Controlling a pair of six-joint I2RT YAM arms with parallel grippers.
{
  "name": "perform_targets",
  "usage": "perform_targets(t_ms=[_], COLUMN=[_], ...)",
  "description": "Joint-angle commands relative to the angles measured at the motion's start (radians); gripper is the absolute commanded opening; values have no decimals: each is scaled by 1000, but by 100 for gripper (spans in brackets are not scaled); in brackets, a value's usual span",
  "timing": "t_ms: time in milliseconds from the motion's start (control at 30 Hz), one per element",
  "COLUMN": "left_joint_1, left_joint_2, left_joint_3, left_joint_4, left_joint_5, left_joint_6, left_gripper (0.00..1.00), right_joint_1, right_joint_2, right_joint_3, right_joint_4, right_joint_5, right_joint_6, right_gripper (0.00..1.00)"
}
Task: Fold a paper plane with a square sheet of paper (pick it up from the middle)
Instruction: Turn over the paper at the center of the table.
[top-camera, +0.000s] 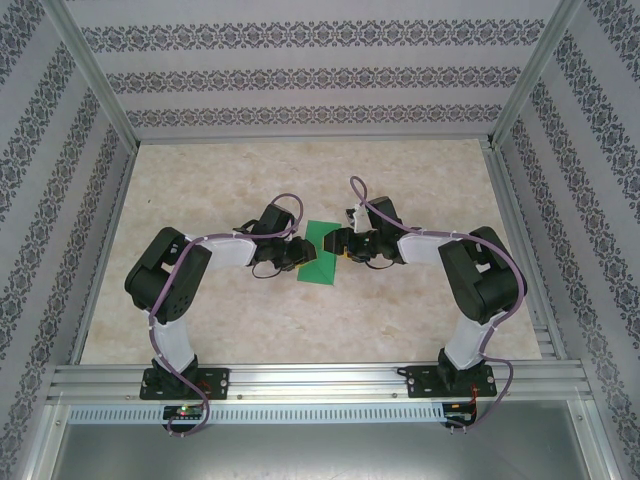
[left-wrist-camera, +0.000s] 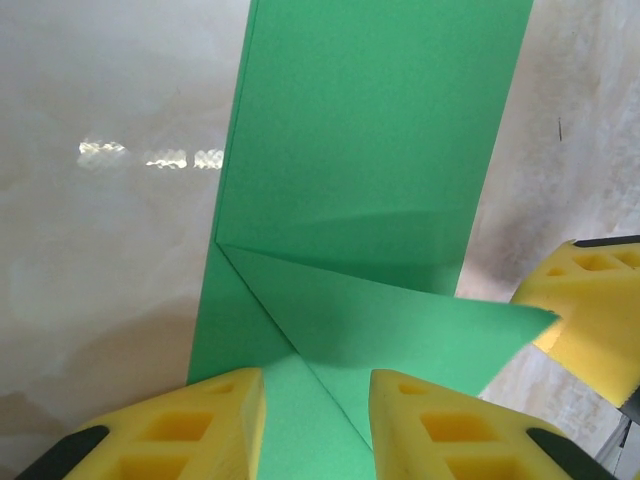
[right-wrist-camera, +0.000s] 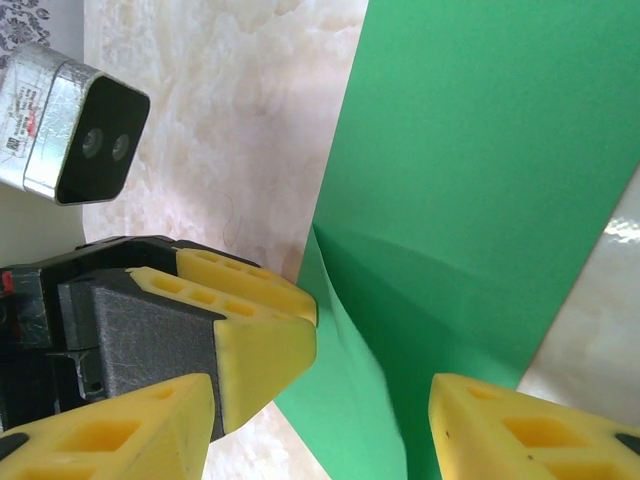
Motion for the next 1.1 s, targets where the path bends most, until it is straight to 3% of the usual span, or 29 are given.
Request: perform_targets(t_ms=[0, 133, 333, 467, 1067], left_joint_1=[10, 10, 11, 10, 11], left_joint_2=[22, 18, 8, 2, 21], left_joint_3=[17, 15, 9, 3, 6], left_joint_4=[-38, -32, -11, 14, 149], left_joint_5=[-6, 1, 14, 30, 97], left_joint_6=[-3, -4, -12, -30, -63], left_gripper=[34, 33, 34, 36, 39], right_joint_1=[9, 10, 4, -8, -40], right_joint_2=[-8, 20, 47, 42, 37], right_joint_3=[5, 31, 45, 26, -19], right_joint_4=[8, -37, -55, -26, 20], right_joint_5=[-5, 26, 62, 77, 72], right_joint_6=[-23, -32, -12, 18, 64], right_gripper=[57, 40, 7, 2, 0])
